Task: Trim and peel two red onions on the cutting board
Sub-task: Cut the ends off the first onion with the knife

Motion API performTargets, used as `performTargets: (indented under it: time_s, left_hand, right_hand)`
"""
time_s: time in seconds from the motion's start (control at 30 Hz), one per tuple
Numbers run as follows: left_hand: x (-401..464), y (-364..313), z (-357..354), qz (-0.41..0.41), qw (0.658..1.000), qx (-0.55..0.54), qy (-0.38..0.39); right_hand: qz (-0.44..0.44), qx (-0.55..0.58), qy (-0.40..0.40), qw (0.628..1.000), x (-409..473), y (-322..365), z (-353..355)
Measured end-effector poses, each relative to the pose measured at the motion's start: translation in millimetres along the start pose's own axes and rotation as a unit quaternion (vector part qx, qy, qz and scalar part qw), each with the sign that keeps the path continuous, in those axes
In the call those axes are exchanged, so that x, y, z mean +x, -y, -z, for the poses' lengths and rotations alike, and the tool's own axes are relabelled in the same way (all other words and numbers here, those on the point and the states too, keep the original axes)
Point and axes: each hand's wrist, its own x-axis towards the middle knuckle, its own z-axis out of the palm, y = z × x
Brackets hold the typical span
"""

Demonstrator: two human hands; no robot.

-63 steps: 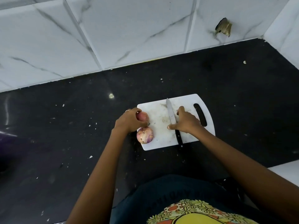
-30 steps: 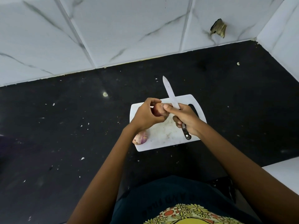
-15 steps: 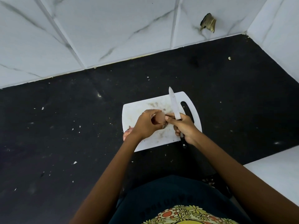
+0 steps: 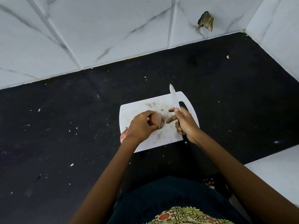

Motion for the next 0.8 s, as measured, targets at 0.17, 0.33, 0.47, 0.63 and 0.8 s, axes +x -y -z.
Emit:
performTargets:
  time_s: [0.17, 0.33, 0.47, 0.63, 0.8]
  left_hand:
    - [-0.2, -2.5, -1.9, 0.005, 1.000, 0.022, -0.013]
    - [-2.6, -4.3, -4.1, 0.005, 0.999, 0.035, -0.024]
    - [-4.5, -6.4, -5.4, 0.001, 0.999, 0.037, -0.033]
    - [-6.1, -9.1, -5.4, -0.002, 0.998, 0.042, -0.038]
    - [-8.1, -12.3, -4.8, 0.005, 0.999, 0.036, -0.039]
  right_hand:
    - [0.029, -0.091, -0.004, 0.995, -9.8, -2.6, 9.1]
    - [0.056, -0.182, 0.031, 0.981, -25.2, -10.8, 6.4]
    - [0.053, -0.214, 0.066, 0.973, -35.5, -13.5, -0.7]
    - [0.069, -0.247, 0.051, 0.965, -39.8, -10.9, -8.3]
    - [0.071, -0.264, 0.049, 0.961, -42.0, -8.5, -10.1]
